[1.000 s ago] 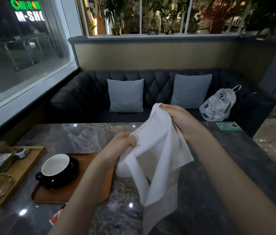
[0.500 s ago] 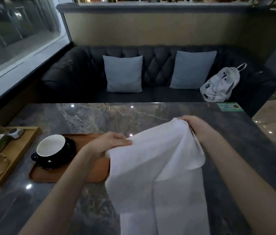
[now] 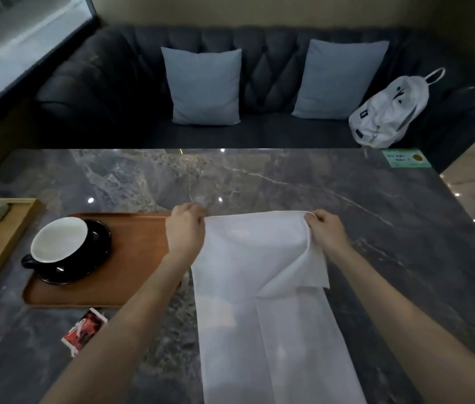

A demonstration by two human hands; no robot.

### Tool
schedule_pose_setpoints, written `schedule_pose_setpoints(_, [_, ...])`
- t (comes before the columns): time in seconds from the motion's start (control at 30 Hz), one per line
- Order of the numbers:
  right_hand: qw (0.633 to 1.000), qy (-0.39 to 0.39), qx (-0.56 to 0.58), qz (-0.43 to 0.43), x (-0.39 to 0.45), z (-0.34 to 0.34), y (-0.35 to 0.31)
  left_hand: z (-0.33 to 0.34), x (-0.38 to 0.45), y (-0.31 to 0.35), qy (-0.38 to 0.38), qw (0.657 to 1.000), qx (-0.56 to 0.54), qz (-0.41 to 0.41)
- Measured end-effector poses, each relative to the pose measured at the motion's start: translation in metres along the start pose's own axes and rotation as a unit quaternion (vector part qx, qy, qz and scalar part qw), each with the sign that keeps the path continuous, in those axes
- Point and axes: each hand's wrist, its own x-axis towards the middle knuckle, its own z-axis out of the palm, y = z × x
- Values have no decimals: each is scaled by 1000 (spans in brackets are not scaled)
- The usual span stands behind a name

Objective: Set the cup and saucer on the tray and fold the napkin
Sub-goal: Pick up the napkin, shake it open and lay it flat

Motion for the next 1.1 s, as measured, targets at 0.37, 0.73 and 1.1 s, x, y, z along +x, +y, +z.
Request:
schedule_pose_setpoints(0.37, [991, 55, -79, -94, 12, 18, 10, 108, -124, 73, -241, 963, -109, -54])
schedule_pose_setpoints(0.73, [943, -2, -276, -187, 47, 4, 10, 102, -105, 31, -266, 964, 12, 5])
schedule_pose_setpoints(1.1, [933, -98, 285, 198, 43, -2, 22, 100, -109, 26, -274, 960, 48, 27])
